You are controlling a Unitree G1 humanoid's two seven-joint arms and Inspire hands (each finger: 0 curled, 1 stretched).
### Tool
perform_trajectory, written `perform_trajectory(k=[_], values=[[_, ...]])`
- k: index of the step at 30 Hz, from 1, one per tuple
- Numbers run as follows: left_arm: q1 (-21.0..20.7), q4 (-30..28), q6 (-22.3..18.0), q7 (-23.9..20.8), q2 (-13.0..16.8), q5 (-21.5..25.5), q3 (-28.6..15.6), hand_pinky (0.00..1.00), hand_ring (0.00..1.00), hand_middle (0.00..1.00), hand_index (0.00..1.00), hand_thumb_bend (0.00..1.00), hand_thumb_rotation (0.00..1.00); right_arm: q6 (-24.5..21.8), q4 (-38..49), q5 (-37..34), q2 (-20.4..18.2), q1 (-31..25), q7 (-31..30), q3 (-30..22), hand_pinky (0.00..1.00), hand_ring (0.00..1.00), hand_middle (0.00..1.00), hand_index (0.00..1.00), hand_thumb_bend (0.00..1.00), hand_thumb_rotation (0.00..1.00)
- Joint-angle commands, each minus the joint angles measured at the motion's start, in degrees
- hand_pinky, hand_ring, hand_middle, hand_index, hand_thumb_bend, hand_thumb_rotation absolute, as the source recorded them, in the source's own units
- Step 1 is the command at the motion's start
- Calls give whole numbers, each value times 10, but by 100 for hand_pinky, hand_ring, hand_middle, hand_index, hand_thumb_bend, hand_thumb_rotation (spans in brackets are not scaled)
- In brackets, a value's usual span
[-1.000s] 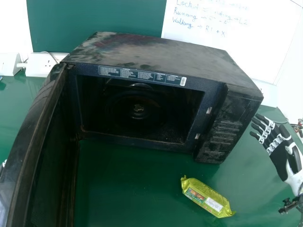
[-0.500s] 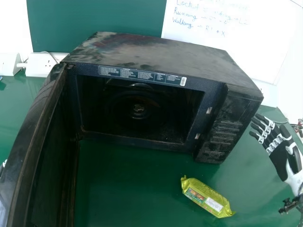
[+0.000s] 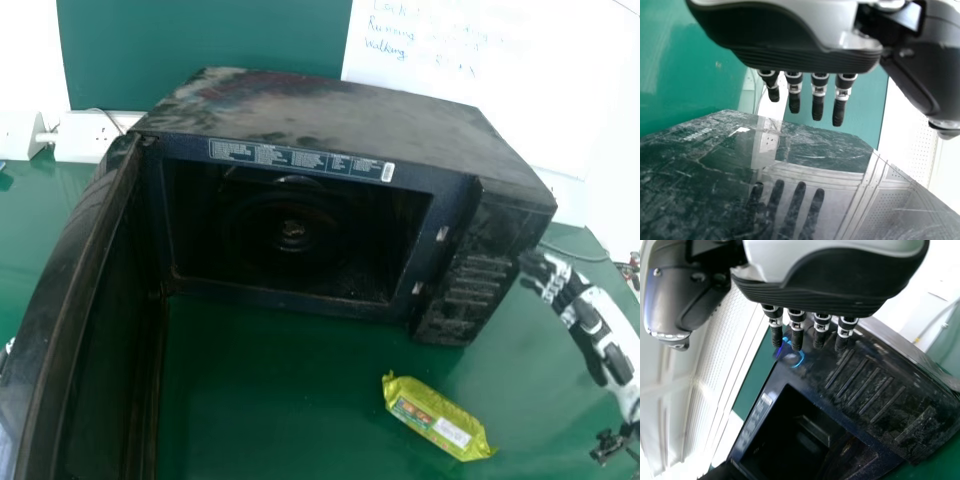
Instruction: Put biscuit inside oven
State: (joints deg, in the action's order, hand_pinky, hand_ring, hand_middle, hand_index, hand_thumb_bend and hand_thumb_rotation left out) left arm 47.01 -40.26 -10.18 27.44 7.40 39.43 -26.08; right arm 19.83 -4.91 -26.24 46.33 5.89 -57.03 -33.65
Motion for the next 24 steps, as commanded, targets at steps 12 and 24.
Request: perform_trajectory(k=[12, 24], values=[[0, 5, -6, 10, 0, 5, 0, 56, 70, 78, 84, 100, 100, 44, 118, 139, 58, -69, 52, -12, 100, 100, 100, 100, 83, 98], [-11, 23, -15, 24, -1, 5, -4, 71, 75, 80, 84, 100, 91, 57, 169, 256, 100, -72, 87, 22, 100, 100, 100, 100, 84, 98]])
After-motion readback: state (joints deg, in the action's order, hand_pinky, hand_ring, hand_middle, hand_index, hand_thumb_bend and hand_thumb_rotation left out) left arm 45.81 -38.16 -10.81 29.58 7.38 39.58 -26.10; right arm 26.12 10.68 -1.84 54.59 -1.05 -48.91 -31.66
